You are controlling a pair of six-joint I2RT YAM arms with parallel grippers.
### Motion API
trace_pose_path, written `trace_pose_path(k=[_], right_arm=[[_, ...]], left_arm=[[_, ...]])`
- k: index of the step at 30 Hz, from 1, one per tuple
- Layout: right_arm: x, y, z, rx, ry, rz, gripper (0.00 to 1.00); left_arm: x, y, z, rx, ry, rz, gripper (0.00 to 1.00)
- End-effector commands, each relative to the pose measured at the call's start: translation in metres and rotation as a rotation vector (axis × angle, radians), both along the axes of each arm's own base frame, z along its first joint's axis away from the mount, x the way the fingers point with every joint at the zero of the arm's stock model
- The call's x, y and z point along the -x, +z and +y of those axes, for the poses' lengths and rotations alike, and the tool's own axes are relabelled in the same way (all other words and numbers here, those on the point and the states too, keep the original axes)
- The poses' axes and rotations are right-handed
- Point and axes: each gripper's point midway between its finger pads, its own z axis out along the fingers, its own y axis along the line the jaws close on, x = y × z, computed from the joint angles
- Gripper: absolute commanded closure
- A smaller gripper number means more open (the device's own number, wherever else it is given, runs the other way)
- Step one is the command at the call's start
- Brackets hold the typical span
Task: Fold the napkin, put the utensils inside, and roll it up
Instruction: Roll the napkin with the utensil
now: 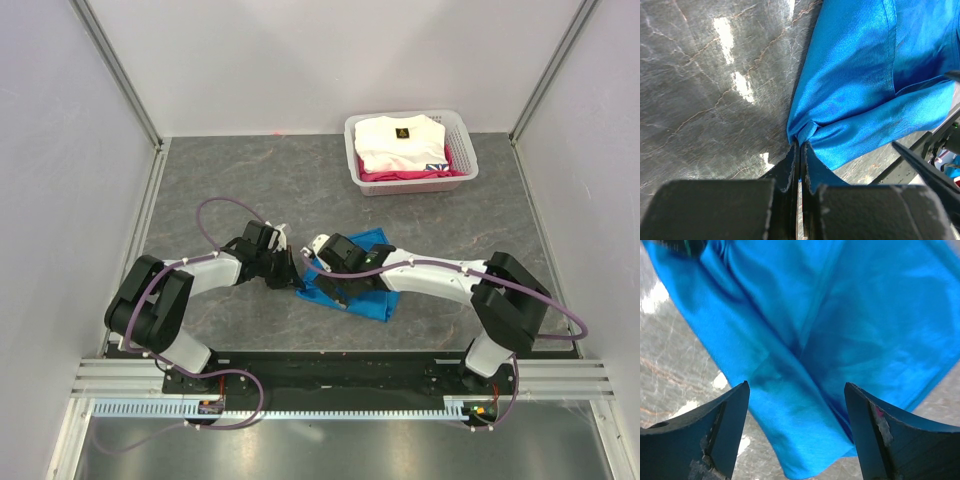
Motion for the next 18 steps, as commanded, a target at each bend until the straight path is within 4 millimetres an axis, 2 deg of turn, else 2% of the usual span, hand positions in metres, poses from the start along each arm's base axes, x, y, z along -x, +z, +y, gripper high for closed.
trace_pose_path(k=[1,5,12,18], right_arm=[[0.022,-0.010,-0.002,0.006,0.035,0.105,0.17],[0.039,-0.013,0.000,-0.024,0.045,0.181,0.20],[0.053,-0.016,-0.005,-0.041,0.033,0.237,0.24],[0.056,-0.014,-0.010,-0.019,-0.002,0.247,0.32]], left_arm=[[0.005,-0.007,0.010,-0.053,-0.014,0.005,0.98],[0.005,-0.006,0.010,-0.053,-0.012,-0.001,0.98],[0.006,-0.006,0.010,-0.054,-0.009,-0.002,0.98],[0.005,-0.003,0.011,-0.051,-0.007,-0.011,0.98]])
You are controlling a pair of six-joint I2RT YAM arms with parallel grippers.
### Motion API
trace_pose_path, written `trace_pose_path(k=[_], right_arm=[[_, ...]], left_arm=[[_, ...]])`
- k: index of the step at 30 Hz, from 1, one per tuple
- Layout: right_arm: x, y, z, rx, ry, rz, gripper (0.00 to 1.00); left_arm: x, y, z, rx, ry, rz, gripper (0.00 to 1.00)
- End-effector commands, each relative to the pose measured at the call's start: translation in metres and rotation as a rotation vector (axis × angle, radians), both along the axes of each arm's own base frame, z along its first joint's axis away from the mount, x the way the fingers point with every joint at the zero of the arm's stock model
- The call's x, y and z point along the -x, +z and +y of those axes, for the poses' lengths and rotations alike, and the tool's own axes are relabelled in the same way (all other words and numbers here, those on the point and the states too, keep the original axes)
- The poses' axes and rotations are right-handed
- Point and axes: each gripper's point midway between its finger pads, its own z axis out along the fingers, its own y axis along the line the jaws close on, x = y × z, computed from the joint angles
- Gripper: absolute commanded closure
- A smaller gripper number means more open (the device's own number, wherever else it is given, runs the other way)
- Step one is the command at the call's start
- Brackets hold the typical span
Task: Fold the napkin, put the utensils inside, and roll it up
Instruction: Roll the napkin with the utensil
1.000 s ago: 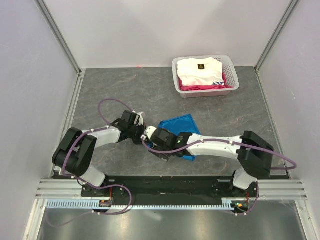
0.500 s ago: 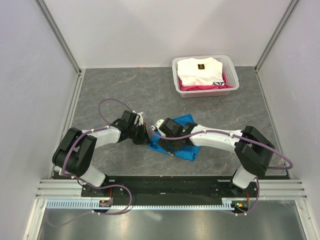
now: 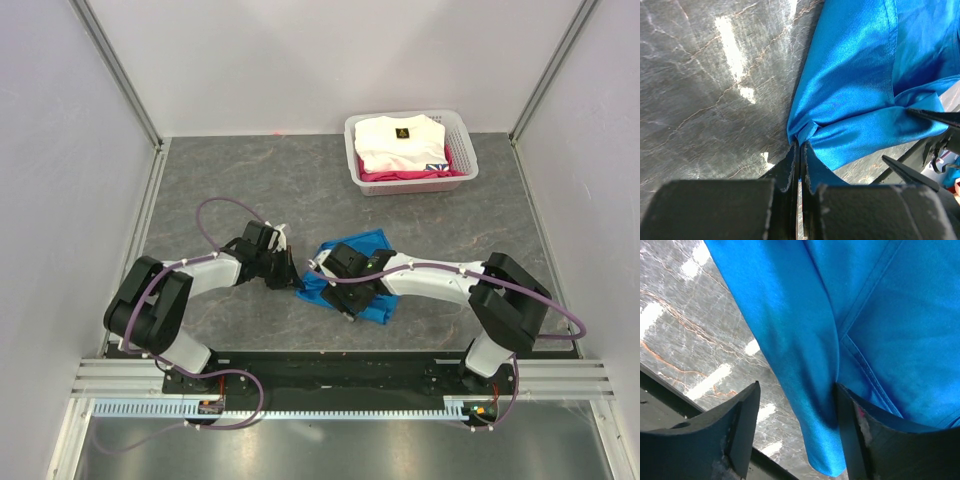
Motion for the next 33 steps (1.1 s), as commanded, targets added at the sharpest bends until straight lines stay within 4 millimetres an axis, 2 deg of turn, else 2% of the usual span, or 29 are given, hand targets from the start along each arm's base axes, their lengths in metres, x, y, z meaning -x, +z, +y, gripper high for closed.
trace_pose_path(k=[1,5,8,11,22,26,33], right_arm=[[0.004,0.013,-0.001,0.000,-0.040,0.004,0.33],[0.011,0.010,-0.007,0.042,-0.057,0.025,0.43],[0.018,0.005,-0.011,0.058,-0.072,0.058,0.53],[0.023,0.004,-0.013,0.070,-0.091,0.085,0.58],[0.042,0.009,-0.034,0.097,-0.187,0.135,0.60],[0.053,0.010,-0.037,0.074,-0.206,0.180,0.65],[0.065,-0.002,-0.051,0.109,-0.234,0.212,0.69]], left_arm=[[0.006,-0.004,0.010,-0.048,-0.008,-0.007,0.98],[0.006,-0.004,0.010,-0.047,-0.007,-0.006,0.98],[0.005,-0.004,0.010,-0.046,-0.007,-0.007,0.98],[0.004,-0.002,0.010,-0.046,-0.006,-0.014,0.98],[0.004,-0.003,0.011,-0.054,-0.002,-0.016,0.98],[0.004,-0.003,0.011,-0.054,-0.001,-0.014,0.98],[0.004,-0.003,0.011,-0.052,-0.004,-0.014,0.98]])
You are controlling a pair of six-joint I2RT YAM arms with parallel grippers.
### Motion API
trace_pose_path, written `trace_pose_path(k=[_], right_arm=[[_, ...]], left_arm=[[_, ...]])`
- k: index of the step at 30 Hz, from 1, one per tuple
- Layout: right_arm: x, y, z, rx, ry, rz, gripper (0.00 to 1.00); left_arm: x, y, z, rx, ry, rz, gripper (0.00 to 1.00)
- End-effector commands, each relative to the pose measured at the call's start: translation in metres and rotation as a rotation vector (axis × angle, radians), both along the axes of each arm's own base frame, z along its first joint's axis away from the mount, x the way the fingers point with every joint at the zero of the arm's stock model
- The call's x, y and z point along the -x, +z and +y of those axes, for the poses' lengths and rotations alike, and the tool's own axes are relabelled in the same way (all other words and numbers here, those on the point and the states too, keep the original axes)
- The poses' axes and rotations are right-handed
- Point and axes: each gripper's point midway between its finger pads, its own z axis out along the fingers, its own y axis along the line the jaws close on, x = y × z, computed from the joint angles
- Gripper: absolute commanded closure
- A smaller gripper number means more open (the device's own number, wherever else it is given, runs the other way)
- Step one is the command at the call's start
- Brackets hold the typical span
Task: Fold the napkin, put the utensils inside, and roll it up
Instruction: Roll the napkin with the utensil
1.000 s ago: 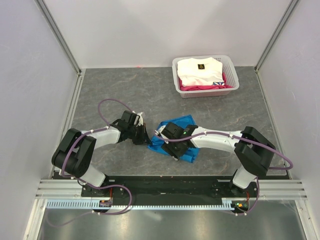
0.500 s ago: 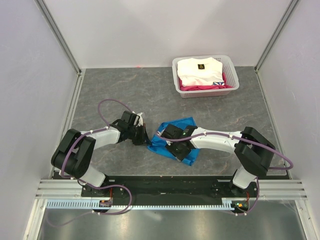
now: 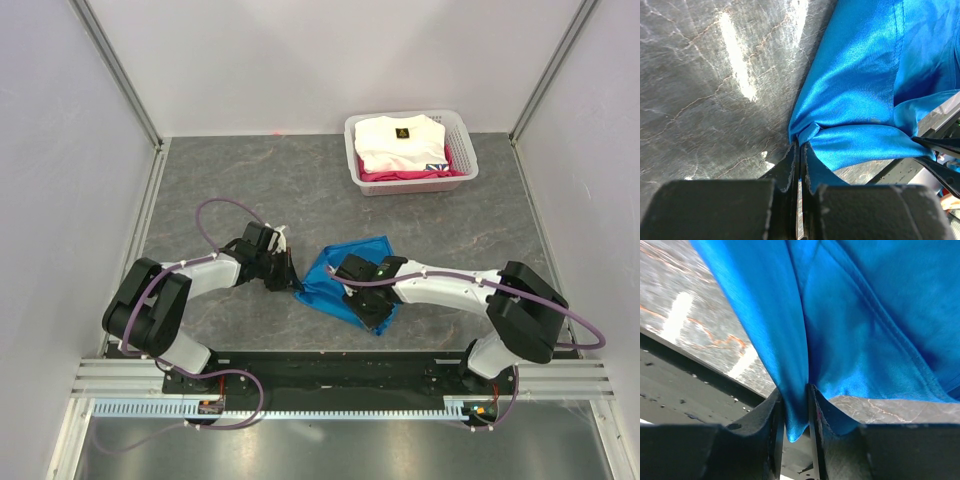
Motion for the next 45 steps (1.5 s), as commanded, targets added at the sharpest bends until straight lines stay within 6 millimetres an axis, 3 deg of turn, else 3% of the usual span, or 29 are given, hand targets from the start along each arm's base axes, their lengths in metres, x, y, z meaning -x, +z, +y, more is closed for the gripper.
trace_pose_path(k=[1,6,9,12,17,20,23,24,27,32,45], right_arm=[[0.015,-0.007,-0.015,0.044,-0.034,0.052,0.69],[0.016,-0.011,-0.018,0.058,-0.044,0.055,0.69],[0.011,0.001,-0.016,0.049,-0.055,0.028,0.59],[0.007,0.022,-0.013,0.021,-0.060,0.000,0.33],[-0.007,0.053,-0.005,-0.023,-0.061,-0.091,0.20],[-0.015,0.055,-0.004,-0.013,-0.058,-0.130,0.19],[-0.017,0.045,-0.003,0.010,-0.045,-0.120,0.26],[-0.017,0.041,-0.002,0.011,-0.043,-0.116,0.35],[-0.015,0.029,-0.004,0.041,-0.036,-0.098,0.47],[-0.016,0.023,-0.008,0.049,-0.040,-0.099,0.61],[-0.017,0.000,-0.026,0.066,-0.070,-0.045,0.82]], left_arm=[[-0.001,-0.002,0.008,-0.041,-0.004,-0.028,0.98],[-0.001,-0.002,0.007,-0.038,-0.008,-0.029,0.98],[-0.001,-0.001,0.006,-0.034,-0.011,-0.027,0.98],[-0.001,0.000,0.006,-0.029,-0.014,-0.028,0.98],[-0.001,0.000,0.005,-0.027,-0.018,-0.029,0.98],[-0.001,0.000,0.005,-0.025,-0.019,-0.029,0.98],[-0.001,0.000,0.005,-0.026,-0.015,-0.028,0.98],[-0.002,0.001,0.005,-0.023,-0.016,-0.030,0.98],[-0.003,0.002,0.004,-0.023,-0.016,-0.032,0.98],[-0.002,0.001,0.004,-0.024,-0.016,-0.029,0.98],[-0.002,-0.003,0.003,-0.026,-0.024,-0.015,0.98]])
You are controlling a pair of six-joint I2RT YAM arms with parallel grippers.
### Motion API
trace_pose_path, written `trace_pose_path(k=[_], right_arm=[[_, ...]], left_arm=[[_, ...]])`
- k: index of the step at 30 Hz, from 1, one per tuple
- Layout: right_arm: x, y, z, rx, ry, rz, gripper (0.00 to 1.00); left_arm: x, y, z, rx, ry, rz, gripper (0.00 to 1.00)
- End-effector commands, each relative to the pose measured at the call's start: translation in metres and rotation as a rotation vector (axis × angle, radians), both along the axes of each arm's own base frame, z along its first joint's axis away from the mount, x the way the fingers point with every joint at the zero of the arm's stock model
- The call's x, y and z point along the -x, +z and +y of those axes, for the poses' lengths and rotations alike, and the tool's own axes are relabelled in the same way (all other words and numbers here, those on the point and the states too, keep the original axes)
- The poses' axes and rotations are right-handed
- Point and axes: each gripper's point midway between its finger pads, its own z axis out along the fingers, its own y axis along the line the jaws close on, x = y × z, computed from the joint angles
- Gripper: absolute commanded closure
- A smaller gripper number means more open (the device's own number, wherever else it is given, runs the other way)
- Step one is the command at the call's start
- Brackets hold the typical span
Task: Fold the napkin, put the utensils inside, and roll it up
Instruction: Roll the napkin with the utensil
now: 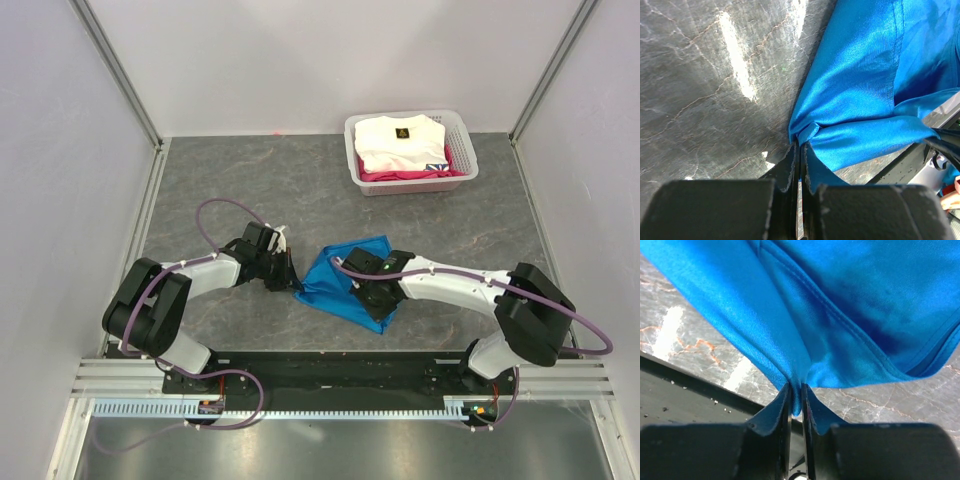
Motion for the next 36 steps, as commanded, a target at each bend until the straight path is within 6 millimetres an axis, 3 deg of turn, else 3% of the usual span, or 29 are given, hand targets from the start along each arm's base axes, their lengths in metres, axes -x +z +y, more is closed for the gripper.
trace_pose_path(k=[1,8,18,21,24,25,29,31,36], right_arm=[[0.000,-0.010,-0.007,0.014,-0.004,0.023,0.83],[0.000,-0.026,-0.017,0.032,-0.028,0.085,0.98],[0.017,-0.043,-0.029,0.072,-0.072,0.203,0.99],[0.012,-0.034,-0.023,0.051,-0.075,0.186,0.91],[0.002,-0.016,-0.014,0.026,-0.076,0.149,0.75],[0.001,-0.008,-0.014,0.022,-0.073,0.141,0.65],[-0.012,0.018,0.000,-0.017,-0.045,0.094,0.41],[-0.021,0.032,0.008,-0.026,-0.019,0.055,0.34],[-0.039,0.055,0.043,-0.037,0.096,-0.093,0.28]], left_arm=[[-0.003,-0.003,0.003,-0.027,-0.024,-0.017,0.98],[-0.004,-0.003,0.003,-0.027,-0.024,-0.015,0.98],[-0.008,-0.003,0.003,-0.039,-0.022,-0.016,0.98],[-0.008,-0.001,0.002,-0.036,-0.024,-0.019,0.98],[-0.008,0.001,0.002,-0.030,-0.025,-0.025,0.98],[-0.008,0.002,0.002,-0.030,-0.025,-0.027,0.98],[-0.009,0.004,0.001,-0.024,-0.026,-0.030,0.98],[-0.009,0.006,0.001,-0.021,-0.027,-0.036,0.98],[-0.010,0.009,0.000,-0.017,-0.025,-0.046,0.98]])
